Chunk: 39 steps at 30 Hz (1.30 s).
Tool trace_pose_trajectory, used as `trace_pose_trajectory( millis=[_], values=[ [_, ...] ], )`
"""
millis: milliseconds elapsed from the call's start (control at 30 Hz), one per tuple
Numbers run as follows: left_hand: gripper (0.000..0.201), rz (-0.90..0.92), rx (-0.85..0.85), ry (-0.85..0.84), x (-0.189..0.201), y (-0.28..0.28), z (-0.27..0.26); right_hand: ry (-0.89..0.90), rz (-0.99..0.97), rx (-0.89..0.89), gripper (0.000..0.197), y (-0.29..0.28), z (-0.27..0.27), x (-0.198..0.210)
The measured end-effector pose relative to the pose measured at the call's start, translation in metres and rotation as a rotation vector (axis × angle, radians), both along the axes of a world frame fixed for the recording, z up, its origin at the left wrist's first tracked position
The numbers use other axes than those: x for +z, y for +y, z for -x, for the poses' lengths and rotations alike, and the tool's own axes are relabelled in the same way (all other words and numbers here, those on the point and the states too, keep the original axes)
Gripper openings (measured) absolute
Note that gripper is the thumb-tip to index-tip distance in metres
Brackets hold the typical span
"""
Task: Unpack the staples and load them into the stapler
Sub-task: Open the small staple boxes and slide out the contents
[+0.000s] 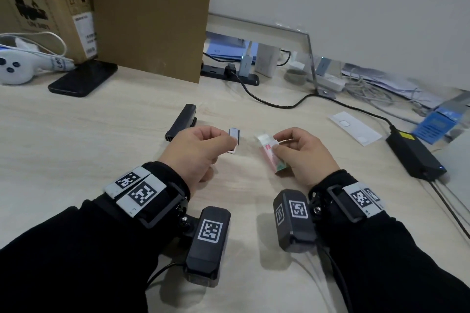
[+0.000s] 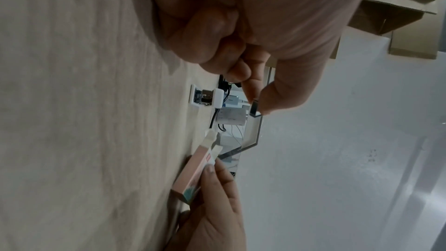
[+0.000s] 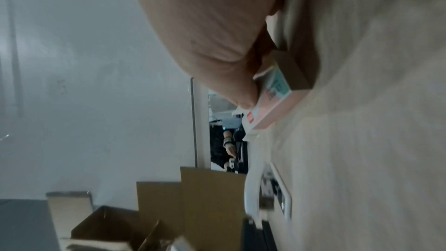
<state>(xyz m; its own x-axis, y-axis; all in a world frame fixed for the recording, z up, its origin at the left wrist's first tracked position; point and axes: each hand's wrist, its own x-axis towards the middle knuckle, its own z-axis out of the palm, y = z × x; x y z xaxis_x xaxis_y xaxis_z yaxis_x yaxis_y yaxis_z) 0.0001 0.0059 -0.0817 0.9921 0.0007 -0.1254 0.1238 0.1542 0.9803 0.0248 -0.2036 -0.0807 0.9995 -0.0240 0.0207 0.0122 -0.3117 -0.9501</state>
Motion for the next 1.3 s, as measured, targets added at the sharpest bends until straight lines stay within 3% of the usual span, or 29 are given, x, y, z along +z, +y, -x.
trace_pose_trajectory(
  millis=[433, 533, 700, 833, 1033, 1300],
  values=[
    [0.02, 0.024, -0.021, 0.011, 0.0, 0.001, 0.001, -0.064, 0.527, -0.111, 0.019, -0.023, -0.017, -0.007],
    [0.02, 0.019, -0.021, 0.012, -0.001, 0.001, 0.001, -0.086, 0.534, -0.057, 0.012, -0.02, -0.015, -0.005],
    [0.021, 0.024, -0.031, -0.005, 0.0, 0.0, 0.001, -0.148, 0.59, 0.119, 0.029, -0.015, -0.011, 0.0],
    [0.022, 0.017, -0.045, -0.013, 0.0, 0.0, 0.001, -0.106, 0.643, 0.137, 0.026, -0.015, -0.012, 0.001],
    [0.022, 0.012, -0.06, -0.019, -0.001, 0.0, 0.0, -0.043, 0.77, 0.14, 0.047, -0.009, -0.012, 0.004],
    [0.021, -0.01, -0.065, -0.041, -0.005, 0.002, -0.002, -0.028, 0.797, 0.116, 0.021, -0.004, -0.012, 0.006]
  ],
)
